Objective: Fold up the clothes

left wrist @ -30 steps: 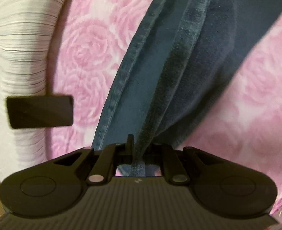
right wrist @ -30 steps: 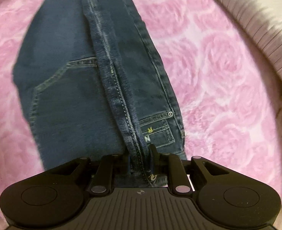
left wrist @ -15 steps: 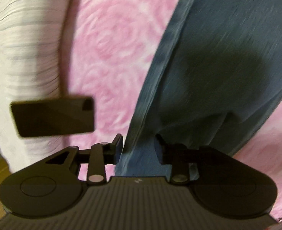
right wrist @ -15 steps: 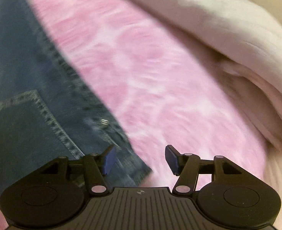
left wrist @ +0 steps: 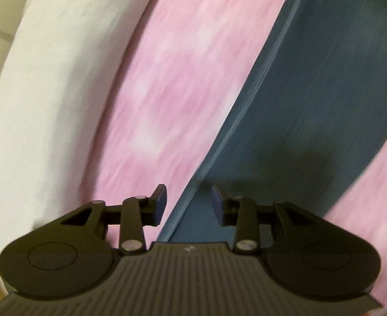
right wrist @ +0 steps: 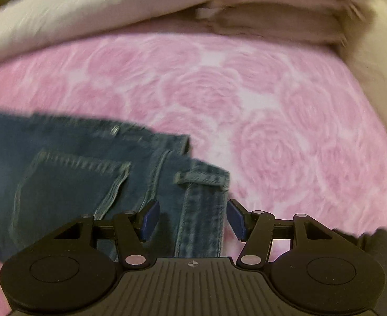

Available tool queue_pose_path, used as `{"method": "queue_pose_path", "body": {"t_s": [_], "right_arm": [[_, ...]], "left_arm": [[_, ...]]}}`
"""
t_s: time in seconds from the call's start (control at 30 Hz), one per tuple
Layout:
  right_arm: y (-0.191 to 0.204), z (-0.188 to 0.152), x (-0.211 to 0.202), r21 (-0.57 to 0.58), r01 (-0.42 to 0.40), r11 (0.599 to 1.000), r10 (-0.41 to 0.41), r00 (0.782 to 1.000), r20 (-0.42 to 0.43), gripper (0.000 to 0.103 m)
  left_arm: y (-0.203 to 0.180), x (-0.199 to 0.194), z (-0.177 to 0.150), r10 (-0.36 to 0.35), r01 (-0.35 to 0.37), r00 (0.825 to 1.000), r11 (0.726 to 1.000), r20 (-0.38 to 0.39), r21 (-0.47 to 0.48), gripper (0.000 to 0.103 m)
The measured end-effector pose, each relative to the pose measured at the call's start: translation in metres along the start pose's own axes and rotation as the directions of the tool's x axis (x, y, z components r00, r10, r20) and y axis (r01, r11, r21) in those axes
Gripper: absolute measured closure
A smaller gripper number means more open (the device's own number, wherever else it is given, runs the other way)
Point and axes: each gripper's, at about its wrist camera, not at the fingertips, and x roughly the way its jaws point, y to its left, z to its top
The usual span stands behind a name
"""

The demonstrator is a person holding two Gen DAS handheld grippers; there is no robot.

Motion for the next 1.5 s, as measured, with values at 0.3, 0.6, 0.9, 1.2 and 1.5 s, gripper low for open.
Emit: {"method": "queue_pose_path", "body": {"t_s": [0.3,0.6,0.9,1.2,1.5], "right_arm": [[-0.051,-0.002,0.035,0.185,-0.149,0.972,0.148,0.989,0.017,0.046],[-0.056,-0.018,0.034,0.282,-0.245,0.928,0.23,0.97,0.084,0.075],[-0.019,0.017,0.001,0.138,-0.292,0.947,0.266,0.948,0.177,0.084],[-0.029,0.011,0.031,0.226,-0.246,0.943,0.22,0.966,0.133,0.069],[-0.025,-0.059,-0.033,0.291,-0.182,0.939,0.154,0.981,0.116,0.068]], "left_arm": [[-0.086,0.048,0.136,-0.282,0.273,0.943,0.959,0.174,0.074,0.06],[-0.085,0.053,0.147,-0.386,0.391,0.901,0.92,0.198,0.014,0.101],[-0.069,0.023,0.125,-0.31,0.321,0.928,0.947,0.208,-0.022,0.1],[-0.074,0.075,0.136,-0.285,0.293,0.953,0.952,0.101,-0.084,0.089],[-0.059,0.038,0.113,-0.234,0.267,0.956,0.944,0.176,-0.195,0.074]]}}
